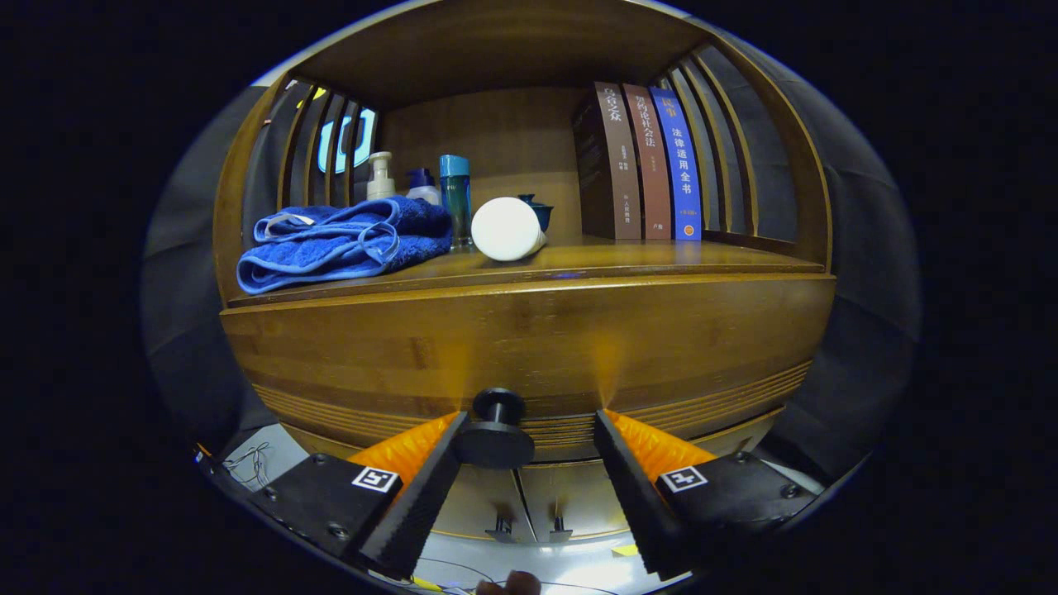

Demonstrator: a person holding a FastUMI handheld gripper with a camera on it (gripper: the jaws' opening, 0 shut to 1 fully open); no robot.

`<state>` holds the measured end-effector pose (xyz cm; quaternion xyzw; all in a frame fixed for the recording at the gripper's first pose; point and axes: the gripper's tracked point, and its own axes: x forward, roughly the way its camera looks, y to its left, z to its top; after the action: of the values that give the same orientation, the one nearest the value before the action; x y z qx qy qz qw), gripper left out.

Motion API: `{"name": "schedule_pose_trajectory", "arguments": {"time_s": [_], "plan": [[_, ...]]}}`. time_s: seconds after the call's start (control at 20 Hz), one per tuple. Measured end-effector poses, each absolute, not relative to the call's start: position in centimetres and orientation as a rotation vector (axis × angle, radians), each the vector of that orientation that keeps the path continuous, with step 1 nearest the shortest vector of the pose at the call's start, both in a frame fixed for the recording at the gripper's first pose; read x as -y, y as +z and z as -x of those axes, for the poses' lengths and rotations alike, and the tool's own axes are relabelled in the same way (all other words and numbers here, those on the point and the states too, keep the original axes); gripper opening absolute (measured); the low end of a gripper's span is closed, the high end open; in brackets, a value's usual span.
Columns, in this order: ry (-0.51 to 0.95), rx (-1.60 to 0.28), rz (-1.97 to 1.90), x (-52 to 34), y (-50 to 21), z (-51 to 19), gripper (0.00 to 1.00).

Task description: Pull open the drawer, take out the items inside it, and place them on the countertop above the cabinet.

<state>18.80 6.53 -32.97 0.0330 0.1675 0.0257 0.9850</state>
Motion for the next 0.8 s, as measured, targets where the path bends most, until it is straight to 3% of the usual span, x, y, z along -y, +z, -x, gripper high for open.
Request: {"name": "schedule_pose_trajectory", "arguments": {"time_s": [0.35,0.8], "plan": [[0.054,-0.284,-0.057,-6.2,-30.3,-17.4,0.99],[0.029,-0.162,0.047,-4.9,-22.5,-10.2,0.99]]}}
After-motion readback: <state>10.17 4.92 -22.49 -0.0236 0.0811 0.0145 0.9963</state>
